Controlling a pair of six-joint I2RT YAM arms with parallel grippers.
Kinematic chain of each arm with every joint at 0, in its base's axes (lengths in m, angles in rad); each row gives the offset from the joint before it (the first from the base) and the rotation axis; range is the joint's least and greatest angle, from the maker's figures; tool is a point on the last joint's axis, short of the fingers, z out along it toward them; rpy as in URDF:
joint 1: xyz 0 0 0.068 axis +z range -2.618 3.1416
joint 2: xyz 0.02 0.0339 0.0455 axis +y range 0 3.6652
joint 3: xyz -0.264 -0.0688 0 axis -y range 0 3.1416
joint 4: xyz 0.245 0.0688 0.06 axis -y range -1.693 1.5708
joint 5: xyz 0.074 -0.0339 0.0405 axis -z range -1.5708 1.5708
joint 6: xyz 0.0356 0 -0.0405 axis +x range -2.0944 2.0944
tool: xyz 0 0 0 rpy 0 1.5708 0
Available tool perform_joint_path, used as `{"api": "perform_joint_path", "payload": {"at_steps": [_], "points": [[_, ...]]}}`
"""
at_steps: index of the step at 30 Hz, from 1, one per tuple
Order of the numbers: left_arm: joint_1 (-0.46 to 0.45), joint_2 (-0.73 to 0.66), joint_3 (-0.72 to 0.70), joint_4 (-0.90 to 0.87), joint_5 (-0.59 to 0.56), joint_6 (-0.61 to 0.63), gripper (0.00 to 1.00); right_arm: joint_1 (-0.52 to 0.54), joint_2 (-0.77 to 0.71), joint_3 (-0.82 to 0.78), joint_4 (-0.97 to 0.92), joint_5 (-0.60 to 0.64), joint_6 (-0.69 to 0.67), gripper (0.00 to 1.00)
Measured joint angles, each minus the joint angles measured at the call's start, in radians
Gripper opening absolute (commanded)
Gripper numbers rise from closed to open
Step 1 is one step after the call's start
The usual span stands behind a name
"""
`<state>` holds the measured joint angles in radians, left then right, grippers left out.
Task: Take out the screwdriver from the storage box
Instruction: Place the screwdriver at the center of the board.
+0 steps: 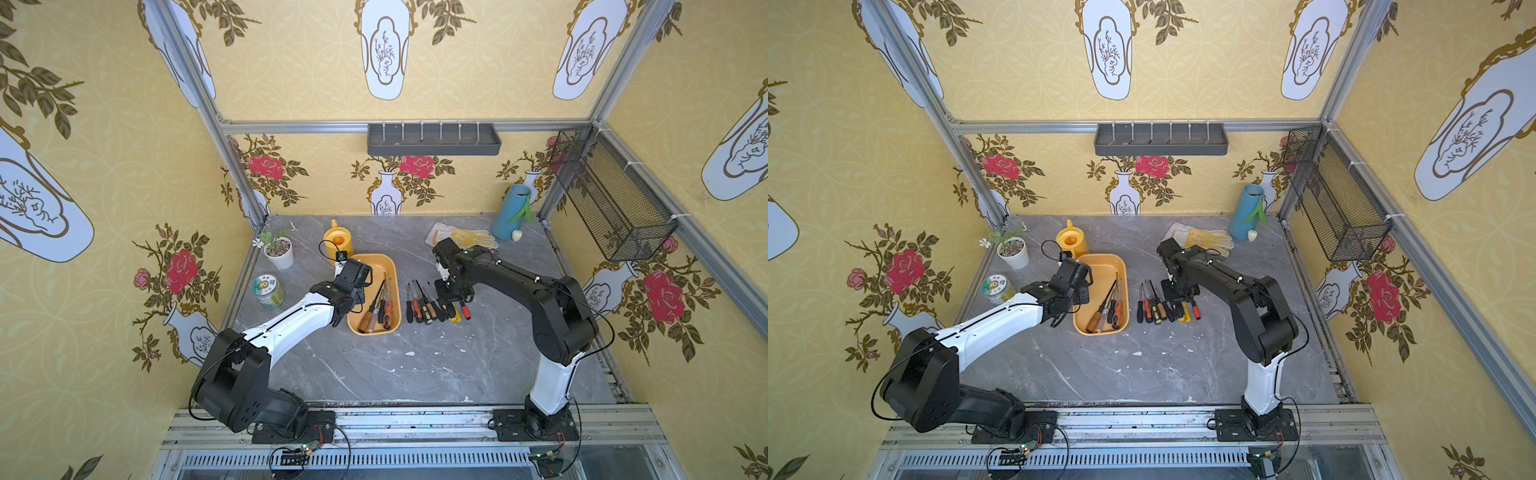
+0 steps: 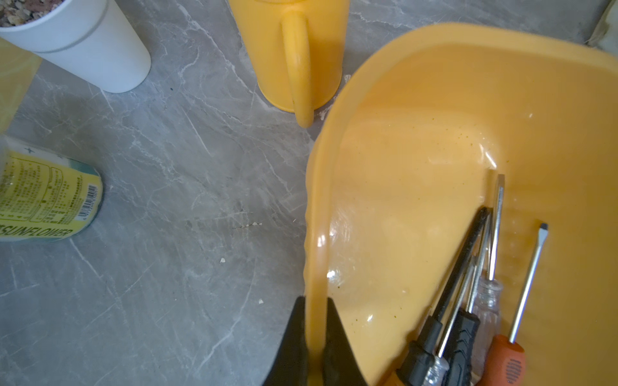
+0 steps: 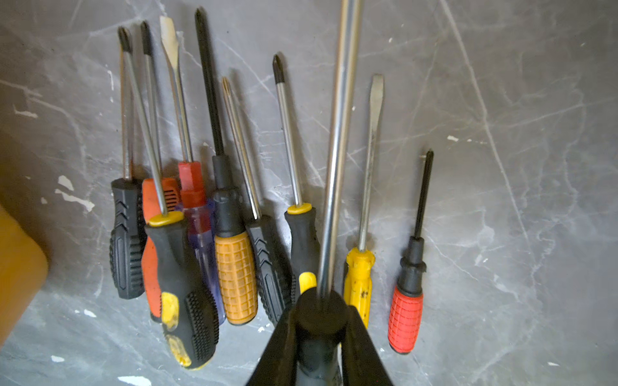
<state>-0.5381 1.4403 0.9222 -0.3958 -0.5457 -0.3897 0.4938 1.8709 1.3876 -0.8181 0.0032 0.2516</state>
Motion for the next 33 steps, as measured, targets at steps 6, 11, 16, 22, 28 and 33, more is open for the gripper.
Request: {"api": "perform_joint_path", "payload": {"at_steps": [6, 11, 16, 22, 28, 33], "points": [[0.000, 0.003, 0.015, -0.003, 0.000, -0.002, 0.00, -0.002, 0.008, -0.004, 0.011, -0.002, 0.002, 0.00], [0.000, 0.007, 0.016, -0.003, 0.000, -0.005, 0.00, -0.005, 0.023, -0.005, 0.011, -0.002, 0.002, 0.01], [0.000, 0.011, 0.016, -0.003, 0.000, -0.007, 0.00, -0.006, 0.035, -0.005, 0.012, -0.002, 0.003, 0.08], [0.000, 0.011, 0.013, -0.002, 0.000, -0.010, 0.00, -0.009, 0.043, -0.005, 0.011, -0.002, 0.007, 0.08], [0.000, 0.008, 0.006, -0.001, 0.000, -0.014, 0.00, -0.009, 0.048, -0.005, 0.013, -0.002, 0.010, 0.11], [0.000, 0.008, 0.001, 0.001, 0.000, -0.017, 0.00, -0.009, 0.047, -0.005, 0.015, -0.006, 0.010, 0.14]]}}
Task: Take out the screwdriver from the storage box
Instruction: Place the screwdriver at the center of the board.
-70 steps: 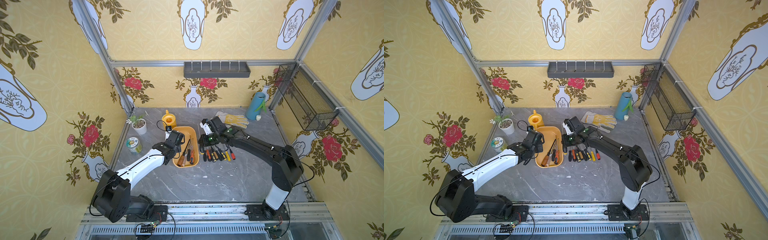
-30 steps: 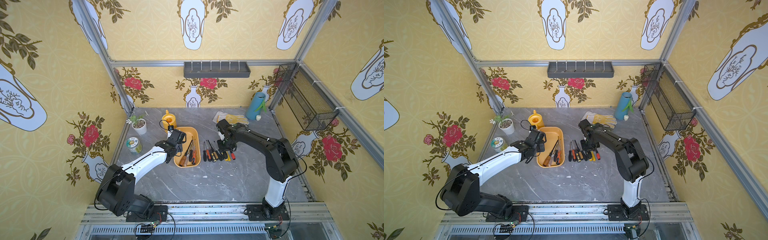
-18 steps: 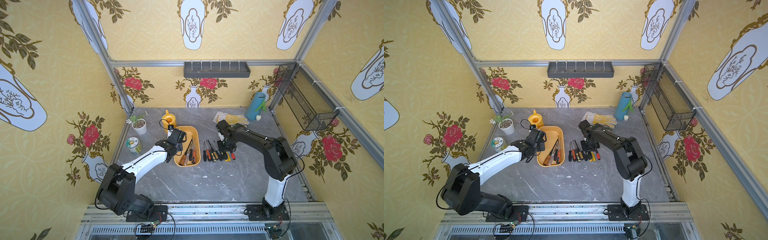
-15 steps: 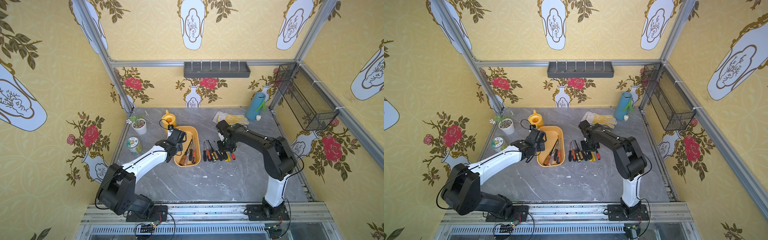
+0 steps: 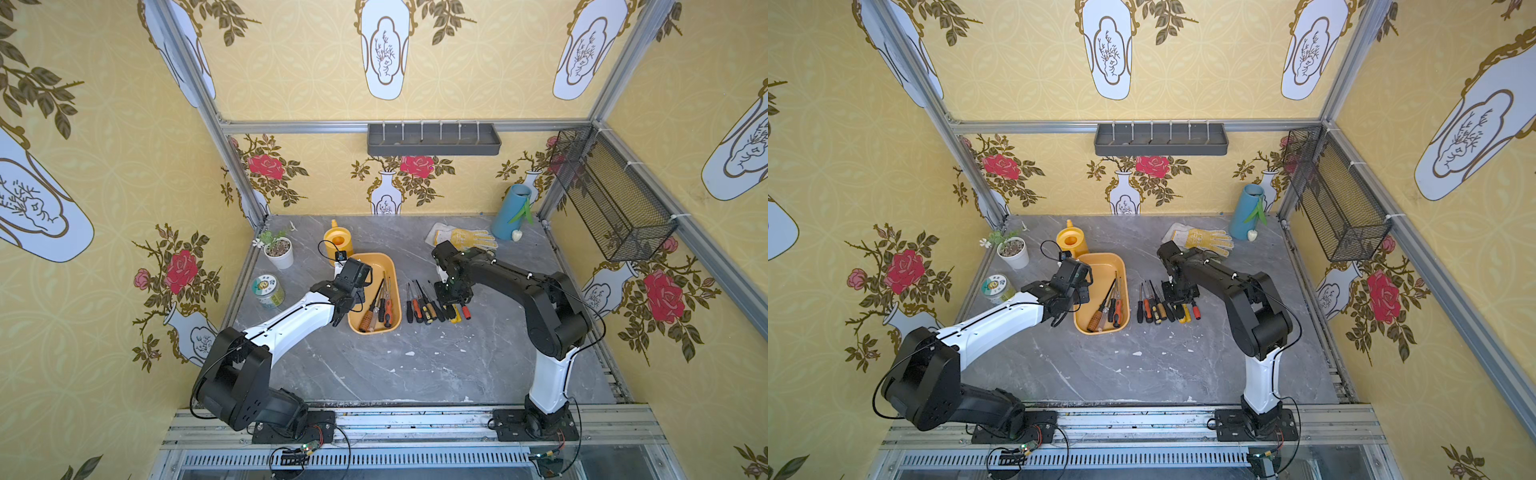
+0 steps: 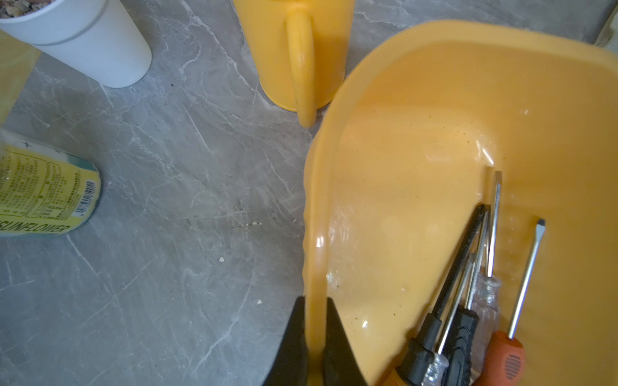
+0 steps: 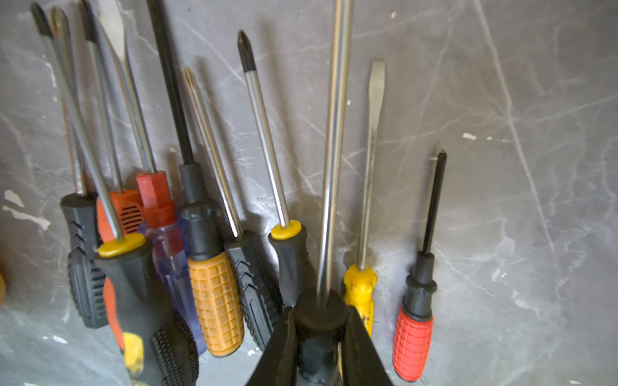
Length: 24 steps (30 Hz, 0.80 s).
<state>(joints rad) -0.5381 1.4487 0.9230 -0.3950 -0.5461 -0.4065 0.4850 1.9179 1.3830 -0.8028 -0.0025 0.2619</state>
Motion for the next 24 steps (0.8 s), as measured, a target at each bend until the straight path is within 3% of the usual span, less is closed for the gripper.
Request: {"api": "perform_joint_path", "payload": {"at_steps": [19, 24], "points": [[0.000, -0.005, -0.002, 0.001, 0.002, -0.012, 0.00, 0.055, -0.006, 0.012, 0.040, -0.090, 0.003, 0.15], [0.000, -0.006, -0.002, 0.000, 0.002, -0.013, 0.00, 0.056, 0.006, 0.017, 0.041, -0.097, 0.003, 0.20]]}}
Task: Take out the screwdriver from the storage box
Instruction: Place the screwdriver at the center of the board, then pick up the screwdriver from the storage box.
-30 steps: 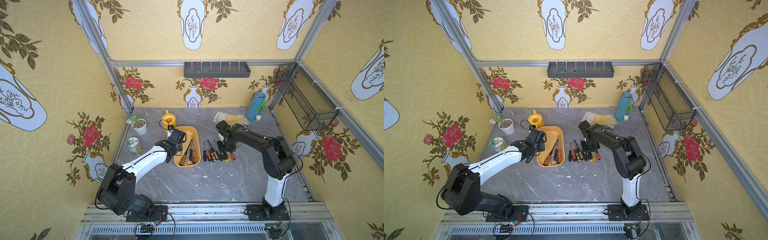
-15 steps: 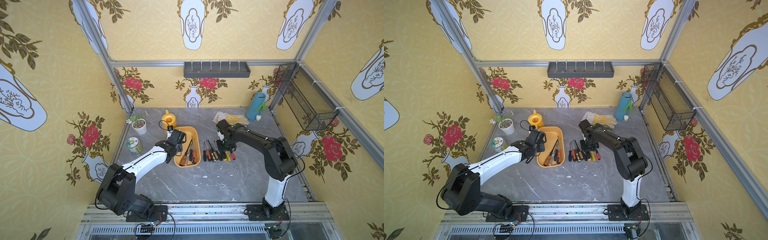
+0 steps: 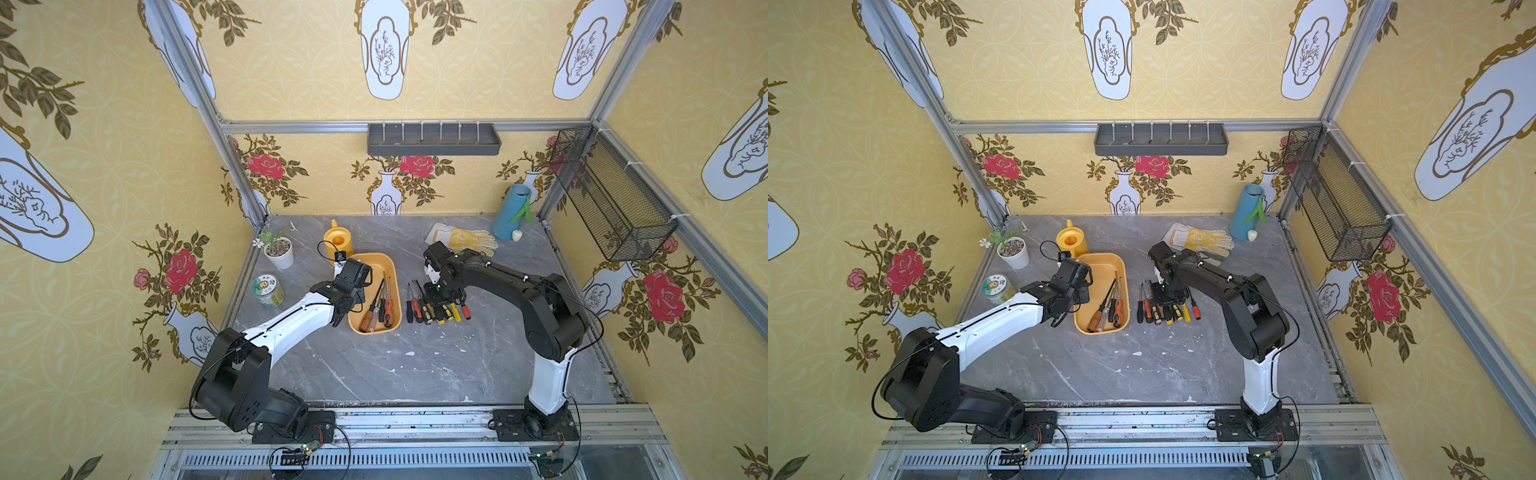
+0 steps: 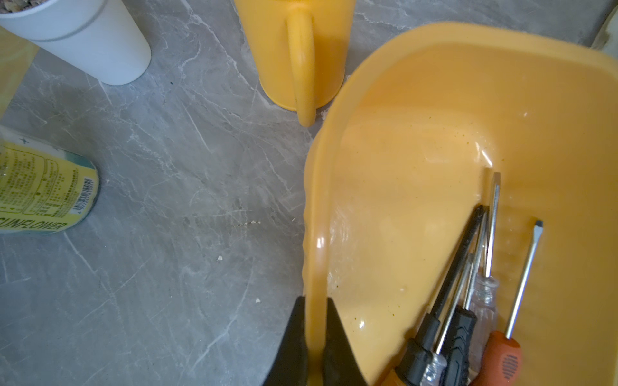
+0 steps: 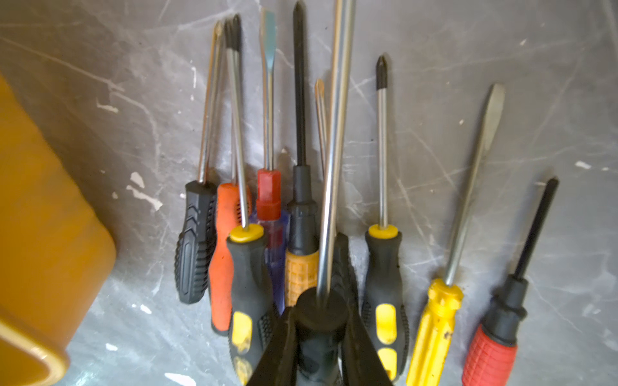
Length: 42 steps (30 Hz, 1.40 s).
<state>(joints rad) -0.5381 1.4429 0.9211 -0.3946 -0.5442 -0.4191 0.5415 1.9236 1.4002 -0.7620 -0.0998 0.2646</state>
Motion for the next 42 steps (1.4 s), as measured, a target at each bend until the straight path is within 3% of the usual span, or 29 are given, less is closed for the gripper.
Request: {"api": "perform_joint_path", "payload": {"at_steps": [4, 15, 34, 42], "points": [[0.000, -0.003, -0.001, 0.000, 0.002, 0.000, 0.00, 0.000, 0.006, 0.002, -0.002, 0.001, 0.000, 0.32], [0.000, -0.003, -0.002, 0.000, 0.002, -0.001, 0.00, 0.002, 0.007, 0.003, -0.002, 0.014, -0.003, 0.48], [0.000, -0.005, -0.032, 0.025, 0.029, -0.045, 0.00, 0.017, -0.177, -0.034, 0.067, 0.042, 0.027, 0.51], [0.000, -0.027, -0.042, 0.032, 0.039, -0.062, 0.00, 0.071, -0.216, -0.035, 0.147, -0.034, 0.051, 0.50]]}}
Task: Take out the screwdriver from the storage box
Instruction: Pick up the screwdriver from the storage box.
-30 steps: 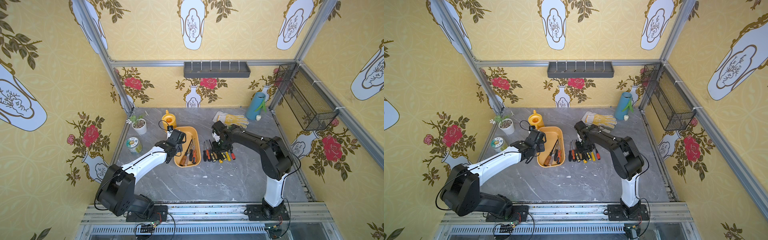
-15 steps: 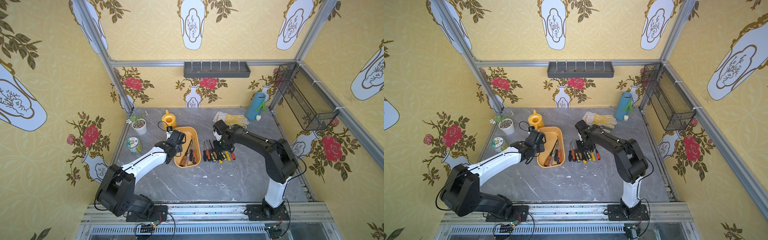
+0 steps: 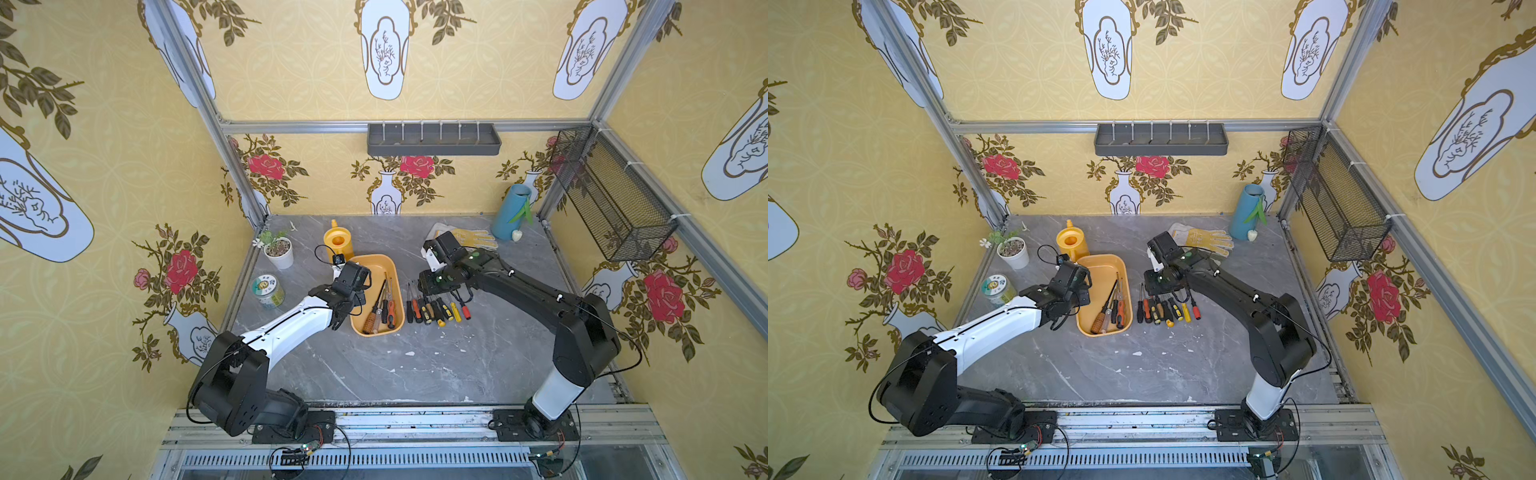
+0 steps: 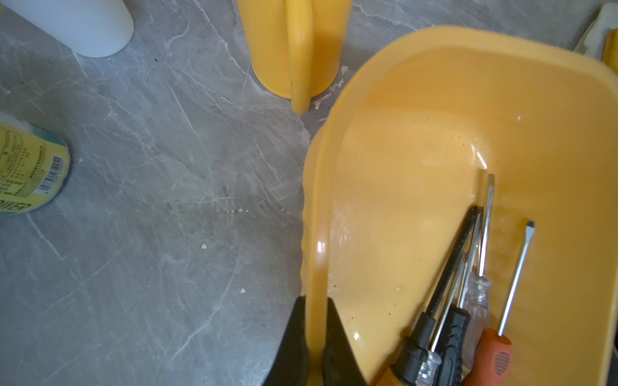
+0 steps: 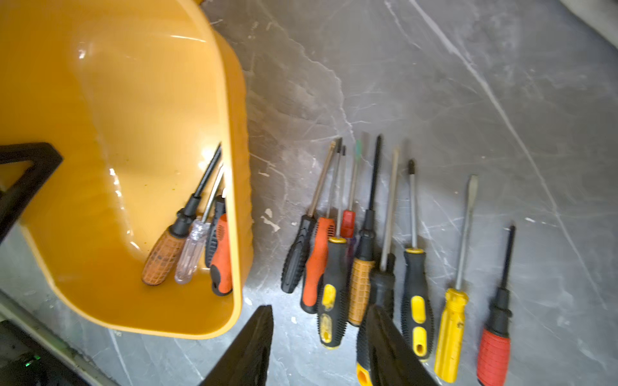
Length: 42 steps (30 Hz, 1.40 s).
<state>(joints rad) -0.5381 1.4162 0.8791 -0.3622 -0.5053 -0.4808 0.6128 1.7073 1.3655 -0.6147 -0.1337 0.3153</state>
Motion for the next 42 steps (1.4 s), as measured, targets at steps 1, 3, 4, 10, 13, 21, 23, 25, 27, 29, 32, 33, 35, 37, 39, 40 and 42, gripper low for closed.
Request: {"api": "perform_joint_path", "payload": {"at_steps": [1, 3, 4, 10, 13, 21, 23, 25, 27, 29, 32, 33, 35, 37, 39, 40, 42], "points": [[0.000, -0.003, -0.002, 0.000, -0.001, -0.002, 0.00, 0.014, 0.000, 0.000, 0.009, -0.005, 0.004, 0.50], [0.000, -0.008, -0.006, 0.002, -0.002, -0.007, 0.00, 0.045, 0.005, 0.003, 0.023, -0.023, 0.018, 0.50], [0.000, -0.009, -0.008, 0.002, -0.002, -0.009, 0.00, 0.061, 0.012, 0.007, 0.029, -0.026, 0.024, 0.50], [0.000, -0.014, -0.011, 0.003, -0.004, -0.014, 0.00, 0.150, 0.083, 0.024, 0.069, -0.045, 0.079, 0.50], [0.000, -0.024, -0.012, 0.003, -0.006, -0.014, 0.00, 0.187, 0.114, 0.047, 0.069, -0.042, 0.101, 0.50], [0.000, -0.033, -0.020, 0.004, -0.019, -0.015, 0.00, 0.249, 0.185, 0.124, 0.064, 0.013, 0.152, 0.49], [0.000, -0.037, -0.023, 0.005, -0.022, -0.016, 0.00, 0.251, 0.206, 0.138, 0.062, 0.037, 0.166, 0.49], [0.000, -0.042, -0.025, 0.005, -0.022, -0.016, 0.00, 0.253, 0.221, 0.140, 0.061, 0.060, 0.185, 0.49], [0.000, -0.046, -0.029, 0.007, -0.023, -0.016, 0.00, 0.254, 0.238, 0.140, 0.060, 0.077, 0.211, 0.49], [0.000, -0.049, -0.032, 0.007, -0.023, -0.016, 0.00, 0.257, 0.251, 0.141, 0.060, 0.087, 0.219, 0.49], [0.000, -0.056, -0.034, 0.007, -0.023, -0.016, 0.00, 0.261, 0.277, 0.149, 0.060, 0.104, 0.239, 0.49], [0.000, -0.058, -0.034, 0.007, -0.023, -0.016, 0.00, 0.260, 0.287, 0.155, 0.060, 0.106, 0.245, 0.49], [0.000, -0.059, -0.034, 0.007, -0.023, -0.016, 0.00, 0.261, 0.309, 0.169, 0.061, 0.109, 0.258, 0.49], [0.000, -0.060, -0.034, 0.007, -0.023, -0.016, 0.00, 0.262, 0.327, 0.183, 0.059, 0.116, 0.264, 0.48], [0.000, -0.061, -0.036, 0.008, -0.023, -0.016, 0.00, 0.268, 0.345, 0.196, 0.057, 0.140, 0.281, 0.48], [0.000, -0.061, -0.037, 0.007, -0.023, -0.016, 0.00, 0.273, 0.351, 0.199, 0.055, 0.154, 0.285, 0.48], [0.000, -0.063, -0.039, 0.008, -0.023, -0.016, 0.00, 0.284, 0.366, 0.207, 0.043, 0.174, 0.290, 0.48]]}}
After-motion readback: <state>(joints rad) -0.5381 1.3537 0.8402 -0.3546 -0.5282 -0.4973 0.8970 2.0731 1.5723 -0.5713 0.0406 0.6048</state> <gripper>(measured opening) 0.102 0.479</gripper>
